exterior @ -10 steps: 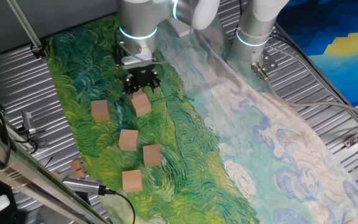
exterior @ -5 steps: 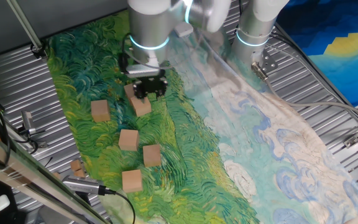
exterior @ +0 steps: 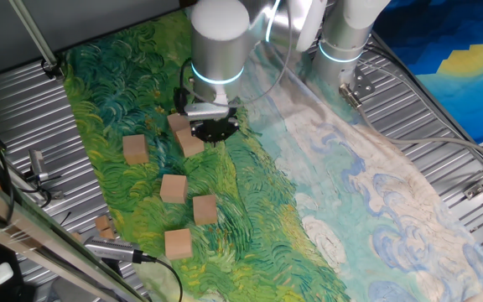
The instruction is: Stack the blocks into a pyramid shape
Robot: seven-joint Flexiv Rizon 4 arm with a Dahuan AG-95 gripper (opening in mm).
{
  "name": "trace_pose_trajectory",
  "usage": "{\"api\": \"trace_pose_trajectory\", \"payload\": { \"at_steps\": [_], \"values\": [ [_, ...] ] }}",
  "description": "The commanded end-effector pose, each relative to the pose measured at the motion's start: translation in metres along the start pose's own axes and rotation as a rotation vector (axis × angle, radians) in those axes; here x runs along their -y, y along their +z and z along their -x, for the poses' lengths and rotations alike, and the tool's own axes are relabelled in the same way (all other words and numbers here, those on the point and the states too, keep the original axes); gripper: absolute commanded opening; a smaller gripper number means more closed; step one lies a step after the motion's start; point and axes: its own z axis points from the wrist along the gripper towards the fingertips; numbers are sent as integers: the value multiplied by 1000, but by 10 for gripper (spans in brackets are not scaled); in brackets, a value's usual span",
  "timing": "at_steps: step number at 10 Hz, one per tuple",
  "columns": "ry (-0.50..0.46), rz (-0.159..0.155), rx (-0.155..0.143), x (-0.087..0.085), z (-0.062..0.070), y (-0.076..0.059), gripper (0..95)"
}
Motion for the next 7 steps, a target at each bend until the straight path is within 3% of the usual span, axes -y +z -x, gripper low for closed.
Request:
{"api": "trace_pose_trajectory", "payload": {
  "at_steps": [1, 4, 7],
  "values": [
    [40, 3, 6, -2, -2, -3, 0],
    [94, -3, -11, -2, -2, -3, 0],
    [65, 4, -5, -2, -2, -3, 0]
  ]
}}
